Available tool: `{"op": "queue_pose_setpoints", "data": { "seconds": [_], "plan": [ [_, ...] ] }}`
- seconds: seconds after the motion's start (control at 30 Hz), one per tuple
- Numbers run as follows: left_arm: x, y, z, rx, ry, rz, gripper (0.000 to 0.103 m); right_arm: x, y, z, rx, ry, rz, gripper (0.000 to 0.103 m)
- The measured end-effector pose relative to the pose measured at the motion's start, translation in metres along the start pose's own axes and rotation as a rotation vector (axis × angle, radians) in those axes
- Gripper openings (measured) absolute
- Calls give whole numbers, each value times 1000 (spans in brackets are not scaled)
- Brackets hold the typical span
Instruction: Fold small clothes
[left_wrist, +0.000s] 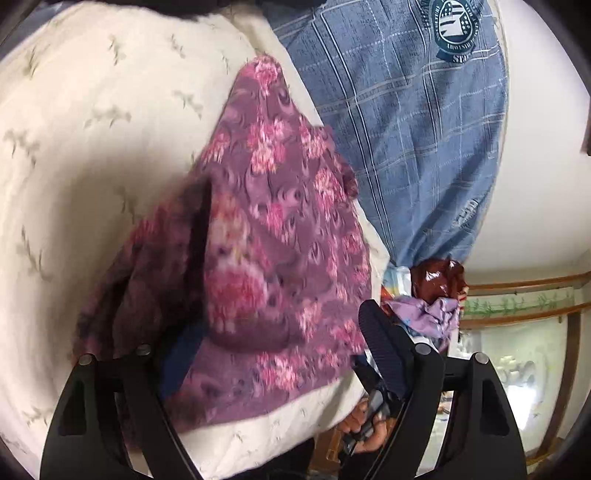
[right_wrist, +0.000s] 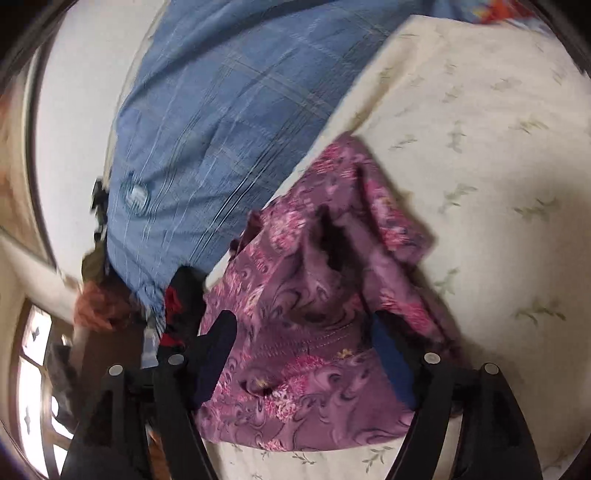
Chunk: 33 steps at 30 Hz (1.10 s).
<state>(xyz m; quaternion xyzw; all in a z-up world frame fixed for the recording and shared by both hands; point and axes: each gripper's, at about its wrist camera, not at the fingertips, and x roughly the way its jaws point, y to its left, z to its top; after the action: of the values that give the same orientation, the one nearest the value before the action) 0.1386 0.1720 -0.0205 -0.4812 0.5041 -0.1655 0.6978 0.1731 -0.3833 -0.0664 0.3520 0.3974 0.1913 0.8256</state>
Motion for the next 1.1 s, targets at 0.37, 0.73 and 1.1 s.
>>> {"op": "queue_pose_setpoints", "data": {
  "seconds": [0.37,0.73,1.1],
  "plan": [
    [-9,2,29,25,-41,32,15,11,18,16,-76,-3,135,0],
    [4,9,24,39,-5,25,47,5,-9,10,42,-22,72,66],
    [-19,-25,43,93,-90,-6,10,-5,34,33,-35,-72,271,3]
  ]
}}
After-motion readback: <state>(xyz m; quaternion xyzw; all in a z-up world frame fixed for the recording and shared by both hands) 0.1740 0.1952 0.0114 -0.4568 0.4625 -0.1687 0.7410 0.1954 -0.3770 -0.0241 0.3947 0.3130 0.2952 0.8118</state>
